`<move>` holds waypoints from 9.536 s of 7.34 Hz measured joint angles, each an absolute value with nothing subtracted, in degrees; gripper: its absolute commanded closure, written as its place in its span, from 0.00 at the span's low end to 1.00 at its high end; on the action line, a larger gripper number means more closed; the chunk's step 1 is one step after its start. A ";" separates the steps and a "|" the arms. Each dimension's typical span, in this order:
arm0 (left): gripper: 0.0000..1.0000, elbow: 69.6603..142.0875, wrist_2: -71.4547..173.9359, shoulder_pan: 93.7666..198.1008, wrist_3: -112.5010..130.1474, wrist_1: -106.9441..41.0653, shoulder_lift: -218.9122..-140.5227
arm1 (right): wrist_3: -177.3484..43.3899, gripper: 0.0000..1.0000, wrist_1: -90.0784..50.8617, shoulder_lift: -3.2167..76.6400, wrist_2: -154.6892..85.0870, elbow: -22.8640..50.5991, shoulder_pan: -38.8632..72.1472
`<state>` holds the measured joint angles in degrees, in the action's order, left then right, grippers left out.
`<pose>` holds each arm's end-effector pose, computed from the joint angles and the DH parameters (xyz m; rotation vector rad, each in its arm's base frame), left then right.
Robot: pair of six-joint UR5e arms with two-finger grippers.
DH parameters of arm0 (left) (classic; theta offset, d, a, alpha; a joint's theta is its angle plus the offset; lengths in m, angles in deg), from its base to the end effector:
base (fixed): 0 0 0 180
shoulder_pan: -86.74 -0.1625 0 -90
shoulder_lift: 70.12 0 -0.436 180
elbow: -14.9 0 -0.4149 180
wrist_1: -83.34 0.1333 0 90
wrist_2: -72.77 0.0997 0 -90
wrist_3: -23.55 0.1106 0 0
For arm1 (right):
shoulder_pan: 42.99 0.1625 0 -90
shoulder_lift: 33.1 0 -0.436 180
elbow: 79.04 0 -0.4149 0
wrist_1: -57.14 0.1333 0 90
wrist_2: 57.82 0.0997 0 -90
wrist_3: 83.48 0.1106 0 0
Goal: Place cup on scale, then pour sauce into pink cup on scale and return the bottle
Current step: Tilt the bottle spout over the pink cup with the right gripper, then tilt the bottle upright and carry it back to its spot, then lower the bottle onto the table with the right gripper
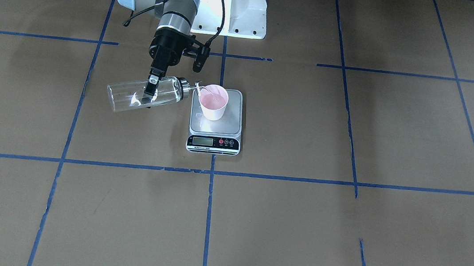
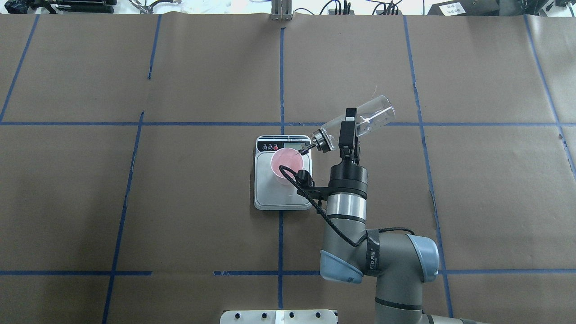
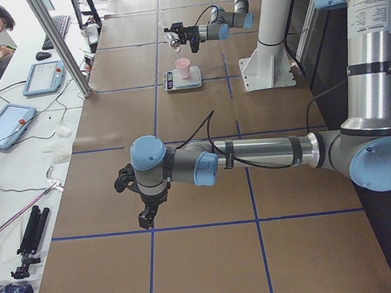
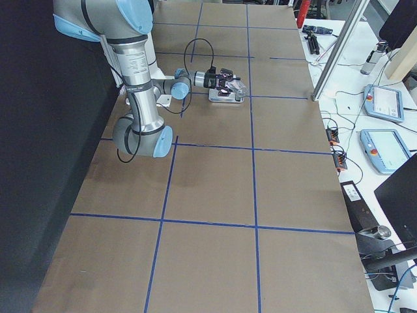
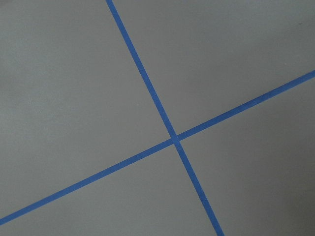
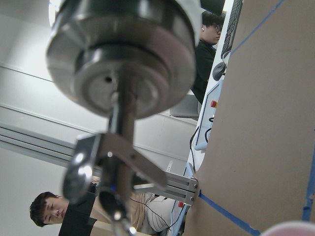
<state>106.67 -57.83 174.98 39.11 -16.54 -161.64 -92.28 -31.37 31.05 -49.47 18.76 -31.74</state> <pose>-0.0446 -0.5436 0.6336 0.3050 0.6778 0.3698 -0.5669 -0.3602 0.2807 1.2332 0.8602 -0.8077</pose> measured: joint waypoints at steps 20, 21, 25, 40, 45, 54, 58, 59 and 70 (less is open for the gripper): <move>0.00 106.46 -58.01 174.98 39.11 -16.64 -161.62 | -92.28 1.00 -30.61 30.78 -49.92 18.72 -32.46; 0.00 106.45 -58.03 174.98 39.11 -16.64 -161.62 | -91.89 1.00 -30.54 30.58 -49.87 18.78 -32.53; 0.00 106.62 -58.09 175.01 39.11 -16.59 -161.56 | -87.99 1.00 -29.28 30.48 -49.50 18.84 -32.88; 0.00 106.87 -57.91 175.29 38.91 -16.61 -161.60 | -28.92 1.00 -16.59 48.66 -18.56 34.92 -25.74; 0.00 106.95 -57.70 175.84 38.85 -16.68 -162.29 | -14.52 1.00 -0.83 57.78 -12.15 34.61 -24.34; 0.00 107.10 -57.83 175.86 38.76 -16.77 -162.41 | -7.59 1.00 1.79 61.64 -6.84 29.98 -23.28; 0.00 107.13 -57.83 175.86 38.70 -16.77 -162.41 | -6.93 1.00 2.05 61.52 -6.17 29.68 -23.08; 0.00 107.12 -57.83 175.86 38.68 -16.77 -162.41 | -6.56 1.00 2.14 61.50 -6.22 29.65 -23.09; 0.00 107.15 -57.76 175.86 38.66 -16.68 -162.93 | -5.56 0.81 2.21 60.92 -7.69 29.04 -23.10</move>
<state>107.15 -57.76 175.86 38.66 -16.68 -162.93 -5.56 2.21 60.92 -7.69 29.04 -23.10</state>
